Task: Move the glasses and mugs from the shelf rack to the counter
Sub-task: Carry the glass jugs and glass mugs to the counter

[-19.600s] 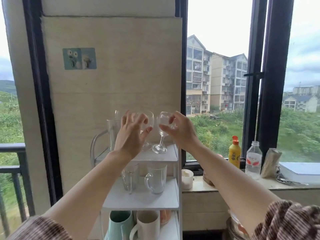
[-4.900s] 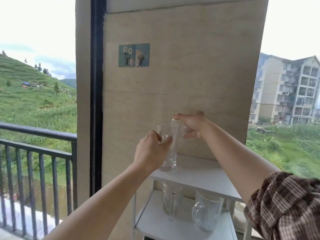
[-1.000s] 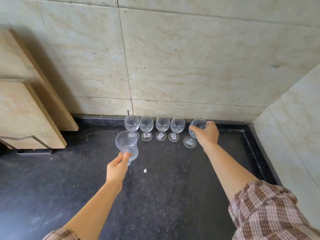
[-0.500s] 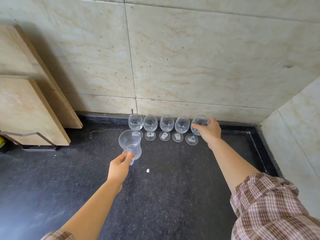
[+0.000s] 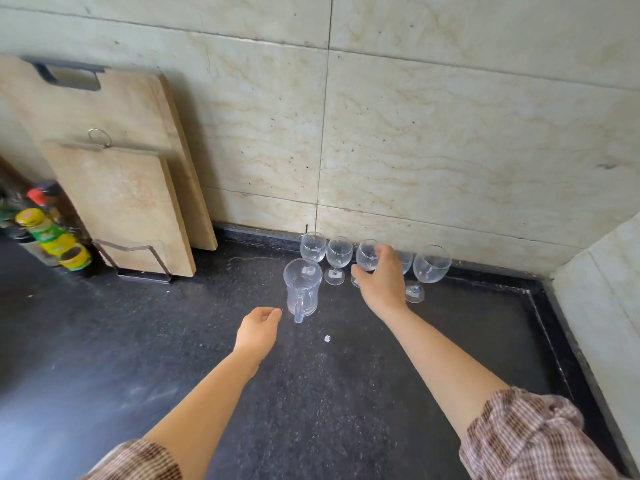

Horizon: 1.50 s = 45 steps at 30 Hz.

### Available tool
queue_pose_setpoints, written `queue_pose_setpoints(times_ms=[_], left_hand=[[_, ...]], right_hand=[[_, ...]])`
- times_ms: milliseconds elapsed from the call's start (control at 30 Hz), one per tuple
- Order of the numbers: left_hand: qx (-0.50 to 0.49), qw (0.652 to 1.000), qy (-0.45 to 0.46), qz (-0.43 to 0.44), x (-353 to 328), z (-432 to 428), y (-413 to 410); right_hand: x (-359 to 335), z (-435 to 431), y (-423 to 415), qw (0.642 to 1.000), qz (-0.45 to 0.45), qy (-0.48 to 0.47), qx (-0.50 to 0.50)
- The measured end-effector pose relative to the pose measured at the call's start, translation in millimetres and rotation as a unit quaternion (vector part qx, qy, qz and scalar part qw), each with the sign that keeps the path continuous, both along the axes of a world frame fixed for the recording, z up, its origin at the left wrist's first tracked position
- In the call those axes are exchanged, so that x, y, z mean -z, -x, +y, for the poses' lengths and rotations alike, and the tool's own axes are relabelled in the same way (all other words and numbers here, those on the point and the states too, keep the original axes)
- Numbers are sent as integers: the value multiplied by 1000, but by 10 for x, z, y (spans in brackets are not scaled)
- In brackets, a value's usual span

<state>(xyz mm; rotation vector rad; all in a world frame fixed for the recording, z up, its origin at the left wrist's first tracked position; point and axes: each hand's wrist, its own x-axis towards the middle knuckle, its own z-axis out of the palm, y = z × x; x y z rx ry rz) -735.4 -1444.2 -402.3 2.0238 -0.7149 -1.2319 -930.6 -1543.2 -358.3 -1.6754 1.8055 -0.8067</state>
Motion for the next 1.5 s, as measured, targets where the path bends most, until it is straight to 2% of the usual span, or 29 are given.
queue_pose_setpoints(times_ms=[167, 267, 533, 733, 1000, 1133, 1367, 1500], left_hand=[[2, 998, -15, -55, -219, 599, -596], [-1, 992, -13, -128, -346, 1038, -1045], [-76, 960, -1, -270, -630, 2735, -2016], [-169, 919, -8, -357, -894, 4440, -2536], [-282, 855, -88, -426, -1362, 6641, -3016], [-324, 819, -133, -455, -1545, 7536, -3190], [-387, 754, -183, -499, -1891, 8904, -3731], [-408, 724, -228, -508, -2060, 9674, -4228]], right_hand=[[-8, 504, -826, 991, -8, -35, -131], [-103, 868, -1336, 977, 11, -59, -203], [-318, 2313, -2601, 908, 120, -59, -398], [-549, 3787, -3409, 828, 154, -8, -539], [-987, 5732, -4480, 701, 187, 110, -679], [-1197, 6625, -4983, 639, 198, 181, -721], [-1505, 8049, -5910, 540, 164, 281, -776], [-1678, 8864, -6592, 505, 132, 316, -793]])
